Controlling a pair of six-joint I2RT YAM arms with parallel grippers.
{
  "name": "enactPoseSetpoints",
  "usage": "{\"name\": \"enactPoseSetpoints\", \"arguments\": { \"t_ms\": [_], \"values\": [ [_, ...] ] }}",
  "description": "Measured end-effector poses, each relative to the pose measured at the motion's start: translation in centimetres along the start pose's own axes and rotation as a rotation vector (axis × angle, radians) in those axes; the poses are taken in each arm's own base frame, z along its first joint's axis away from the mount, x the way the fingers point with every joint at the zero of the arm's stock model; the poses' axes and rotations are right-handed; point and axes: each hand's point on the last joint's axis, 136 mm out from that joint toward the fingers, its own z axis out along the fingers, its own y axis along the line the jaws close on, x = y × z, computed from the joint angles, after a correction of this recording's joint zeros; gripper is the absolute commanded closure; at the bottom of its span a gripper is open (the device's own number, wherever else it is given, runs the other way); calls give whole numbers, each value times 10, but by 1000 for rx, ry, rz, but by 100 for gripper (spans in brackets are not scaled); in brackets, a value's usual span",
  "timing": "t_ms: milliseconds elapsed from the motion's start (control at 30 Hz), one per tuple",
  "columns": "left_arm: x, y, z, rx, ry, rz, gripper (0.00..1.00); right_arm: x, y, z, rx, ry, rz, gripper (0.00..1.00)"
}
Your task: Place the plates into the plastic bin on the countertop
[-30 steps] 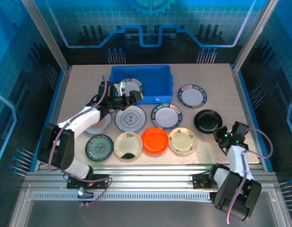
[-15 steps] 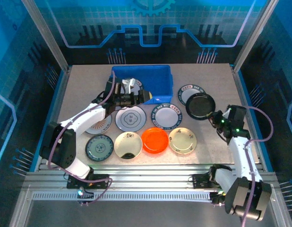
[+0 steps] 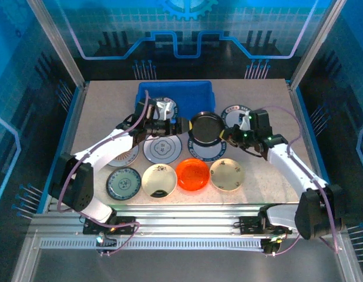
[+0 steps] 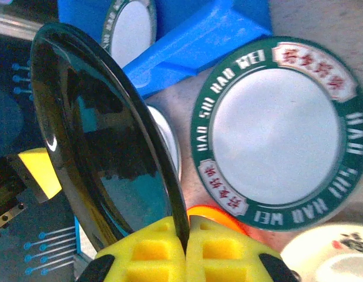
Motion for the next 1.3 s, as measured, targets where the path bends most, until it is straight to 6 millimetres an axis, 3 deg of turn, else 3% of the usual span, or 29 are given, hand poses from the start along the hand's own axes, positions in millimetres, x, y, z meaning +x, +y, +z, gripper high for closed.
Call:
{"name": "enactPoseSetpoints", "arguments": {
  "t_ms": [133,267,367,467,700,767,867,1100,1300],
  "values": [
    [-2,1,-3,-20,-13,9,30,3,24,11,-41,41,-43,100],
    [-1,6,-4,-48,-17,3,71,7,44,16,-83,67,-78,100],
    [-1,8,-4,-57,-20,-2,98,9,48,17,-88,73,-87,100],
    [-4,8,-5,-61,-31,-15,100,8,43,21,-72,78,-78,100],
    [-5,14,-6,-92,-40,-31,100,8,41,24,-68,81,-70,55],
    [-6,17,-7,-116,-43,-39,100,7,41,23,-68,78,-70,48],
    [-18,18,-9,-145,-61,-41,100,2,43,15,-76,51,-70,46],
    [-78,16,-10,-201,-161,-10,100,-26,48,-35,-99,-111,-75,44],
    [-121,40,9,-254,-202,-21,100,-39,35,-53,-81,-173,-50,44]
  ]
}}
